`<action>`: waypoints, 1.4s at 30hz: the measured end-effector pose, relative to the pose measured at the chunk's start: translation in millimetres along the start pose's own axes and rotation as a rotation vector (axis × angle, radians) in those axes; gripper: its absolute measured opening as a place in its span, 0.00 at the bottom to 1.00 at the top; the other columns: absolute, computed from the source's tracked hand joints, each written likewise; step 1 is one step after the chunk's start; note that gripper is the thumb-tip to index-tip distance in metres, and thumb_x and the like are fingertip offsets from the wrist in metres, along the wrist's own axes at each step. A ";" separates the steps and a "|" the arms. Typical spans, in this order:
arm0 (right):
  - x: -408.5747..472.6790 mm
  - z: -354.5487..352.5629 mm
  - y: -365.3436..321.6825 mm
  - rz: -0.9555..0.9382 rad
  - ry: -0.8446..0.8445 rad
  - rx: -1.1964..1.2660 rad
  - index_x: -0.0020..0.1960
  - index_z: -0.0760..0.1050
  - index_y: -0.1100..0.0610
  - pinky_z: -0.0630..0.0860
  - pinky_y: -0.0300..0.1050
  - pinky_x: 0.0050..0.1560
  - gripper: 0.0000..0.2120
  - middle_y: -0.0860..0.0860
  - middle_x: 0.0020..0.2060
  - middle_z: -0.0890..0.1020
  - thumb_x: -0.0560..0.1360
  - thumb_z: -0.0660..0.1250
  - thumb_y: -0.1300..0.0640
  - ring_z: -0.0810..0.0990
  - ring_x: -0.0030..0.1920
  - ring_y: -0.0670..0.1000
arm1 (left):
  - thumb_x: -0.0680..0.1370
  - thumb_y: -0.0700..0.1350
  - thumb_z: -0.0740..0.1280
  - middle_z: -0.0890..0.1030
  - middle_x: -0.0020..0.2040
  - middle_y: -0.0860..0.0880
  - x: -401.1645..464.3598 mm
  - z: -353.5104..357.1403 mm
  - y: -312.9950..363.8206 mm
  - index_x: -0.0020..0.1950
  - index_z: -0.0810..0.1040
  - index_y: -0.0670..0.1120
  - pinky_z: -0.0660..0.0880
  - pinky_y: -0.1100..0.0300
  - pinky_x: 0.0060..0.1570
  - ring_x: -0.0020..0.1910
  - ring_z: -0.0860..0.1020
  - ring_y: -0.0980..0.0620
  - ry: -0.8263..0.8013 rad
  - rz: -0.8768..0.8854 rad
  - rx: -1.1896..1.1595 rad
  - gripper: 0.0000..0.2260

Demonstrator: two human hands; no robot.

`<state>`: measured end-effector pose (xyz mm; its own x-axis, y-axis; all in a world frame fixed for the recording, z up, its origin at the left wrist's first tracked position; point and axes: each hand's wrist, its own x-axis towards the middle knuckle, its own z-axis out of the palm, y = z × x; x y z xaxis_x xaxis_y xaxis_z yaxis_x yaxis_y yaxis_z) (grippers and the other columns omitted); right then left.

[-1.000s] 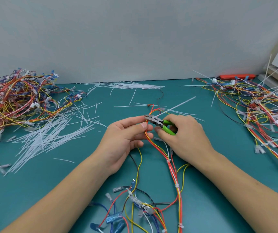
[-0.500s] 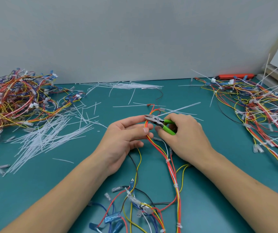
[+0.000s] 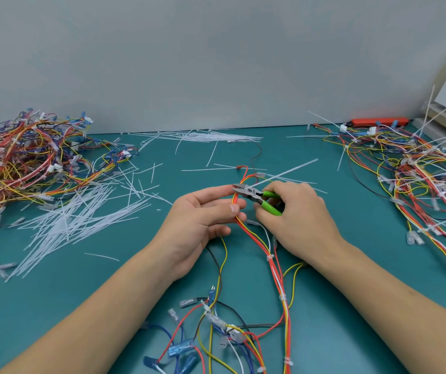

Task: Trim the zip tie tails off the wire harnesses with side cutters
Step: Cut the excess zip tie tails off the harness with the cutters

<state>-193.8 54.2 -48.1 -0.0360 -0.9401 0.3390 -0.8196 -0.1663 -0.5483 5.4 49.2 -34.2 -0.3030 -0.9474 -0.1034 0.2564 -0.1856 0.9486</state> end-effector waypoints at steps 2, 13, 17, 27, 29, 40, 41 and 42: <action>-0.4 0.2 1.1 0.028 0.022 -0.010 0.38 0.73 0.47 0.71 0.50 0.45 0.12 0.43 0.30 0.77 0.75 0.70 0.44 0.76 0.41 0.51 | 0.75 0.35 0.73 0.87 0.54 0.42 0.3 0.0 -0.5 0.63 0.81 0.43 0.77 0.65 0.33 0.46 0.86 0.49 -0.003 0.000 0.005 0.17; 0.0 0.3 2.0 0.034 0.017 -0.045 0.39 0.72 0.48 0.71 0.52 0.48 0.13 0.43 0.31 0.76 0.77 0.70 0.43 0.75 0.39 0.50 | 0.75 0.35 0.73 0.87 0.54 0.42 -0.1 0.1 0.1 0.63 0.80 0.43 0.77 0.65 0.33 0.46 0.86 0.50 -0.016 -0.001 0.017 0.17; 1.3 -0.9 1.8 0.011 -0.002 -0.071 0.47 0.79 0.47 0.74 0.52 0.55 0.05 0.42 0.38 0.80 0.76 0.70 0.46 0.77 0.50 0.54 | 0.75 0.36 0.73 0.87 0.54 0.42 1.2 -0.3 -0.1 0.64 0.80 0.43 0.77 0.65 0.34 0.47 0.86 0.49 -0.019 -0.006 0.021 0.17; 1.3 -2.4 0.9 0.004 -0.004 -0.057 0.48 0.78 0.46 0.72 0.51 0.54 0.03 0.43 0.40 0.81 0.74 0.69 0.49 0.76 0.51 0.53 | 0.75 0.36 0.73 0.87 0.54 0.41 2.2 -1.3 -1.6 0.63 0.81 0.43 0.77 0.65 0.33 0.47 0.86 0.49 -0.013 -0.006 0.014 0.16; 1.4 -1.8 1.3 0.000 0.002 -0.055 0.48 0.78 0.46 0.72 0.51 0.54 0.03 0.42 0.40 0.80 0.74 0.69 0.48 0.75 0.51 0.53 | 0.75 0.36 0.73 0.87 0.54 0.41 2.0 -1.8 -1.8 0.63 0.81 0.44 0.77 0.65 0.33 0.47 0.86 0.49 -0.012 -0.005 0.013 0.16; 1.0 2.9 4.0 0.040 0.026 -0.092 0.38 0.71 0.51 0.69 0.51 0.49 0.16 0.46 0.28 0.75 0.79 0.68 0.43 0.75 0.39 0.53 | 0.75 0.35 0.73 0.87 0.54 0.41 0.8 -1.1 -1.5 0.63 0.81 0.44 0.77 0.65 0.34 0.46 0.86 0.49 -0.025 -0.001 0.023 0.17; 1.2 2.7 4.2 0.038 0.023 -0.089 0.38 0.71 0.50 0.68 0.51 0.49 0.16 0.45 0.29 0.75 0.79 0.68 0.43 0.74 0.39 0.52 | 0.75 0.35 0.73 0.87 0.54 0.41 0.8 -1.0 -1.6 0.63 0.81 0.44 0.77 0.65 0.34 0.46 0.86 0.49 -0.023 -0.002 0.022 0.17; 1.4 2.1 3.9 0.032 0.023 -0.085 0.39 0.72 0.49 0.68 0.51 0.48 0.14 0.44 0.30 0.75 0.79 0.68 0.44 0.74 0.40 0.52 | 0.75 0.35 0.73 0.87 0.54 0.41 1.0 -1.0 -1.7 0.63 0.81 0.43 0.77 0.65 0.34 0.46 0.86 0.49 -0.021 -0.002 0.021 0.17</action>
<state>-195.9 51.7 -51.4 -0.0752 -0.9373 0.3404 -0.8632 -0.1098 -0.4927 5.6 48.3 -36.2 -0.3224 -0.9414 -0.0995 0.2363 -0.1818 0.9545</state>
